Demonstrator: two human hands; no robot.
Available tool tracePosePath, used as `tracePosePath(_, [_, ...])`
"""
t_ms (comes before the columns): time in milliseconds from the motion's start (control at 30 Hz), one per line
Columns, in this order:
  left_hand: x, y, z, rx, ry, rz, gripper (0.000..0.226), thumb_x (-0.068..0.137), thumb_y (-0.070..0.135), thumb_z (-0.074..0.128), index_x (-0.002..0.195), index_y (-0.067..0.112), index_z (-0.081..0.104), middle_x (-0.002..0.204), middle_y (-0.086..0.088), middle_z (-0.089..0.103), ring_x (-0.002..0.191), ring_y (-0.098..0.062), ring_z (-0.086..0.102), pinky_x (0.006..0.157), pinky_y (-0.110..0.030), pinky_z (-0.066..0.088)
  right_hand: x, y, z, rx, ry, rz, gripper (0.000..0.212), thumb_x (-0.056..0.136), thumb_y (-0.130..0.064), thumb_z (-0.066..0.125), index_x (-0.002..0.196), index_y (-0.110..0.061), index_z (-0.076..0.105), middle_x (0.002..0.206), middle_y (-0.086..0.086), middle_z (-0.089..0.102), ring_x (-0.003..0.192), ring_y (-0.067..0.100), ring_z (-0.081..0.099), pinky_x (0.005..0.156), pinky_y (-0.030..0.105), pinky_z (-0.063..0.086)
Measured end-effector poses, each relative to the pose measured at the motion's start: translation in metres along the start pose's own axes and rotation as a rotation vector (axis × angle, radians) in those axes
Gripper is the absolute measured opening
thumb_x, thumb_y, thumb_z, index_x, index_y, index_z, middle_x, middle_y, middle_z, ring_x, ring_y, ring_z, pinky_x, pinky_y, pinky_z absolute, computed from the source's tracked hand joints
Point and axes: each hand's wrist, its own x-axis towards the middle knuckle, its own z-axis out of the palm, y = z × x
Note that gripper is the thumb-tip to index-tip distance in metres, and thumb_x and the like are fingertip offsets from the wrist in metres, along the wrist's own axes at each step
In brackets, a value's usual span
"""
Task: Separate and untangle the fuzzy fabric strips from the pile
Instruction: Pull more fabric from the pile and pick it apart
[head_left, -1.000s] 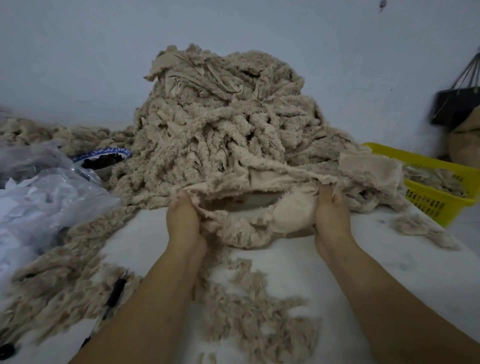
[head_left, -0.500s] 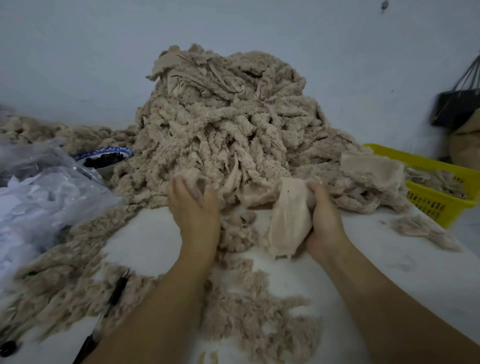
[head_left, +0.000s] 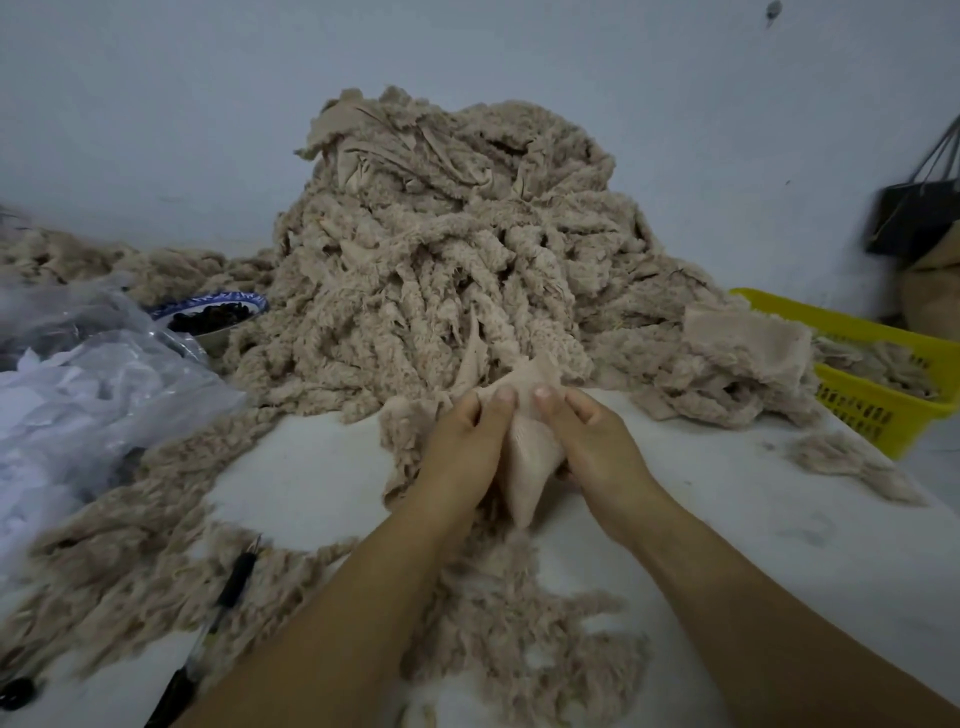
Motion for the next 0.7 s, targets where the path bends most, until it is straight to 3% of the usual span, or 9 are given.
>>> tracePosePath(100, [0.004,0.003,0.000,-0.200,0.073,-0.062,0.025,0.101,0.038,0.053,0.101,0.019,0.068,0.091,-0.002,0.078,0.085,-0.018,0.075,0.068,-0.032,0.059,0.002,-0.003,0.001,-0.085,0.089,-0.002,0.033,0.093,-0.048,0.060,0.067,-0.028,0.068,0.076,-0.001,0.071,0.074,0.019,0.067,0.064,0.033,0.055])
tracePosePath(167, [0.005,0.004,0.001,-0.209,0.121,-0.069,0.026,0.101,0.042,0.051,0.099,0.023,0.069,0.089,0.001,0.077,0.082,-0.016,0.075,0.062,-0.028,0.058,0.005,-0.004,0.002,-0.110,0.155,0.030,0.039,0.091,-0.055,0.059,0.075,-0.022,0.071,0.084,0.005,0.074,0.083,0.026,0.071,0.077,0.042,0.057])
tracePosePath(233, [0.006,0.004,0.000,-0.223,0.164,-0.076,0.027,0.101,0.044,0.051,0.101,0.024,0.069,0.092,0.000,0.077,0.082,-0.018,0.075,0.062,-0.029,0.058,0.007,-0.006,0.001,-0.134,0.208,0.063,0.047,0.089,-0.063,0.056,0.071,-0.022,0.071,0.076,0.003,0.073,0.075,0.018,0.071,0.070,0.035,0.056])
tracePosePath(300, [0.009,0.006,-0.007,-0.272,0.242,-0.104,0.028,0.102,0.043,0.049,0.101,0.023,0.068,0.093,-0.003,0.076,0.082,-0.020,0.074,0.063,-0.031,0.059,0.008,-0.006,-0.003,-0.149,0.240,0.065,0.056,0.090,-0.063,0.055,0.055,-0.020,0.050,0.053,0.006,0.048,0.049,0.018,0.048,0.053,0.026,0.040])
tracePosePath(367, [0.014,0.008,-0.017,-0.375,0.300,-0.129,0.028,0.104,0.040,0.048,0.109,0.021,0.067,0.102,-0.006,0.074,0.087,-0.022,0.073,0.071,-0.035,0.059,0.008,-0.006,-0.009,-0.057,0.222,0.063,0.058,0.096,-0.052,0.054,0.047,-0.026,0.035,0.045,-0.005,0.029,0.040,0.012,0.024,0.043,0.020,0.027])
tracePosePath(433, [0.016,0.010,-0.023,-0.454,0.316,-0.138,0.029,0.103,0.039,0.049,0.121,0.021,0.064,0.107,-0.003,0.073,0.091,-0.021,0.072,0.072,-0.035,0.060,0.009,-0.005,-0.011,-0.015,0.165,0.064,0.063,0.098,-0.046,0.054,0.042,-0.028,0.032,0.044,-0.010,0.025,0.039,0.009,0.018,0.038,0.019,0.023])
tracePosePath(500, [0.015,0.010,-0.022,-0.495,0.310,-0.143,0.031,0.102,0.040,0.050,0.124,0.022,0.063,0.104,-0.001,0.074,0.085,-0.019,0.074,0.065,-0.033,0.061,0.009,-0.005,-0.009,-0.030,0.164,0.061,0.063,0.098,-0.045,0.055,0.042,-0.027,0.033,0.044,-0.010,0.024,0.038,0.008,0.018,0.038,0.019,0.023])
tracePosePath(700, [0.021,0.008,-0.034,-0.554,0.430,-0.155,0.041,0.106,0.041,0.040,0.132,0.015,0.058,0.124,-0.007,0.066,0.109,-0.023,0.066,0.092,-0.041,0.056,0.015,-0.003,-0.019,-0.125,0.417,0.022,0.061,0.096,-0.045,0.056,0.047,-0.028,0.025,0.051,-0.005,0.019,0.044,0.011,0.016,0.055,0.033,0.019])
